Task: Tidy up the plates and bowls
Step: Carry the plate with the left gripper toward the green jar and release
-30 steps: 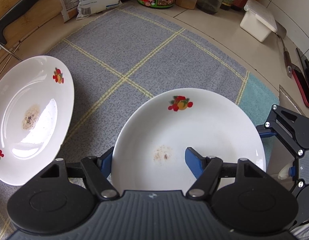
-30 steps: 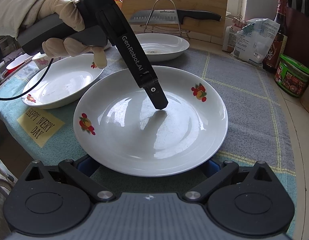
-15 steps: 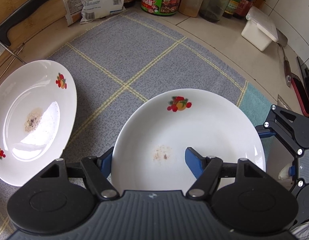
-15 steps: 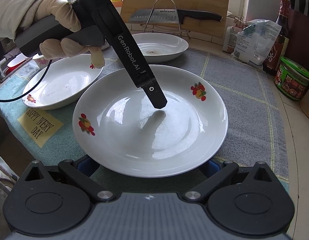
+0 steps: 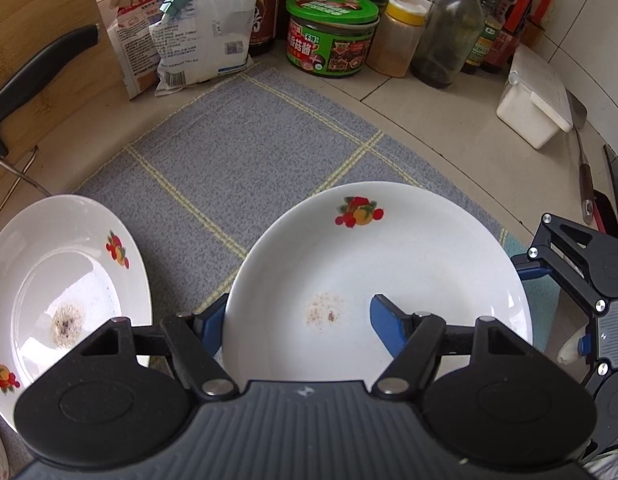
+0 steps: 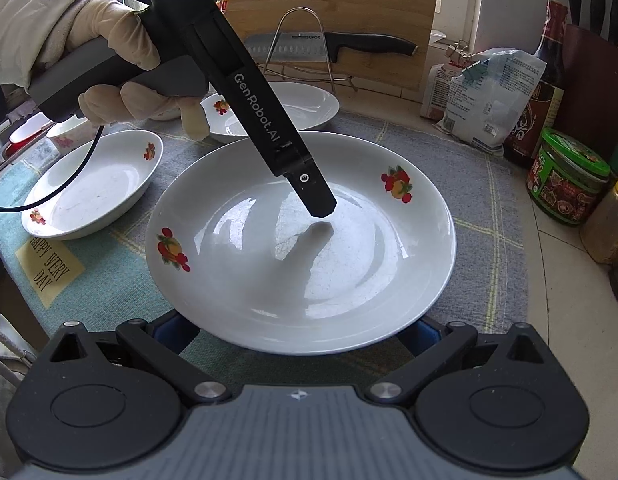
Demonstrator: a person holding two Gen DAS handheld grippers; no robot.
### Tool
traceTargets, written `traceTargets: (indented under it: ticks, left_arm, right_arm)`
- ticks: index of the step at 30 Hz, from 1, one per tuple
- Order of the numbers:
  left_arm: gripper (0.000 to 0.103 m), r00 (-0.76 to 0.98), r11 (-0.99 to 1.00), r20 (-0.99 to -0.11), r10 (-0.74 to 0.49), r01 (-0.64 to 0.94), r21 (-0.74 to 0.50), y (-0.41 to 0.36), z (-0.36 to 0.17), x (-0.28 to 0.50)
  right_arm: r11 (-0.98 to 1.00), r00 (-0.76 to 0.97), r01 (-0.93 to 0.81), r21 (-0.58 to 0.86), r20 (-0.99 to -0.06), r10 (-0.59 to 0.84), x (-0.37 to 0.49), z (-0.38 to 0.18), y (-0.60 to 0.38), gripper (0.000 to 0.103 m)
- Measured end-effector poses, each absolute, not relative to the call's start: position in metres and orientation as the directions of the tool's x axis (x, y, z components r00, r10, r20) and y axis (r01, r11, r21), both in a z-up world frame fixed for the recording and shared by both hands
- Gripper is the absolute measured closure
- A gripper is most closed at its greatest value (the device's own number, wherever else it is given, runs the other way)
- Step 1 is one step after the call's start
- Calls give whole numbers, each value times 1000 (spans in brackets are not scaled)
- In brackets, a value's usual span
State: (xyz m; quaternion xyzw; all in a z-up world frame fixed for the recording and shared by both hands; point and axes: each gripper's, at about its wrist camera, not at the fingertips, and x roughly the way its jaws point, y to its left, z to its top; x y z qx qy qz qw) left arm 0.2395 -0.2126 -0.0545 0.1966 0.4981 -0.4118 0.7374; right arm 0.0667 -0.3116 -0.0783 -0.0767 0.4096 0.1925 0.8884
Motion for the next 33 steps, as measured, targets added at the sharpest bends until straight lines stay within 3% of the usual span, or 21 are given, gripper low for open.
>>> traceTargets:
  ticks: [33]
  left_arm:
    - [31,193,580,-881,-432,808,-107,-298,-72,315]
  right_arm:
    - [940,596,-339,28,-767,238,147,-101,-390,0]
